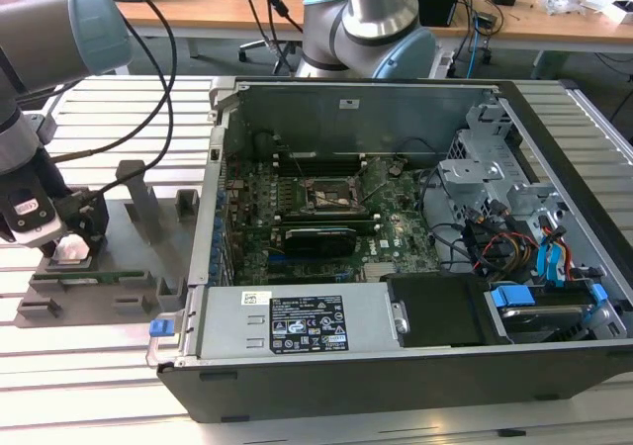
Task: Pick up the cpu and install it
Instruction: 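Pick up the cpu and move it towards the insertion slot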
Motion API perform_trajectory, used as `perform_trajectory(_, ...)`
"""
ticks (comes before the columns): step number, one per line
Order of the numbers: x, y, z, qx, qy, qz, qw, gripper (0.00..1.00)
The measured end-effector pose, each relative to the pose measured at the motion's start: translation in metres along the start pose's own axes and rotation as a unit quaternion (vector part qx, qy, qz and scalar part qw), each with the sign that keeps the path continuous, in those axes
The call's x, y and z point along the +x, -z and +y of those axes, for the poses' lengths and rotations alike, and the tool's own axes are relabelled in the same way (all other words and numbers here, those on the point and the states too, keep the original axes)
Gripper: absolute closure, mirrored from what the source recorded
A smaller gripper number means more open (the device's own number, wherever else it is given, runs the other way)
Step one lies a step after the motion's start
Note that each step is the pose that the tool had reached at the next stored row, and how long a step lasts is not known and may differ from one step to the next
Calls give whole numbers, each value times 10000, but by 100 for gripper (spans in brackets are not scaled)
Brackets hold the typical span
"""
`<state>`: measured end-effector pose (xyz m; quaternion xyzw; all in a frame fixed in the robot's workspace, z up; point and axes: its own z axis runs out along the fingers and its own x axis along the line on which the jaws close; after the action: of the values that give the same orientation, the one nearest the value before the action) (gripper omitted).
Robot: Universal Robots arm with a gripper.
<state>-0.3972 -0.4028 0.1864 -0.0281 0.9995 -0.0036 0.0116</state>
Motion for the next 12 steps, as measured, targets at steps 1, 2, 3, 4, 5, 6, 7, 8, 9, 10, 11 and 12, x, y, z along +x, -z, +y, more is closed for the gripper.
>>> perform_trajectory(1, 0, 0, 0, 0, 0, 0, 10000, 35)
perform_trajectory(2, 0, 0, 0, 0, 0, 0, 10000, 42)
perform_trajectory(3, 0, 0, 0, 0, 0, 0, 10000, 45)
perform_trajectory(4, 0, 0, 0, 0, 0, 0, 10000, 45)
perform_trajectory(5, 0, 0, 0, 0, 0, 0, 10000, 45)
perform_trajectory(6, 0, -1, 0, 0, 0, 0, 10000, 45)
perform_trajectory(7, 0, -1, 0, 0, 0, 0, 10000, 45)
perform_trajectory(8, 0, -1, 0, 0, 0, 0, 10000, 45)
perform_trajectory(9, 0, -1, 0, 0, 0, 0, 10000, 45)
perform_trajectory(10, 0, -1, 0, 0, 0, 0, 10000, 45)
perform_trajectory(11, 0, -1, 0, 0, 0, 0, 10000, 45)
perform_trajectory(12, 0, -1, 0, 0, 0, 0, 10000, 45)
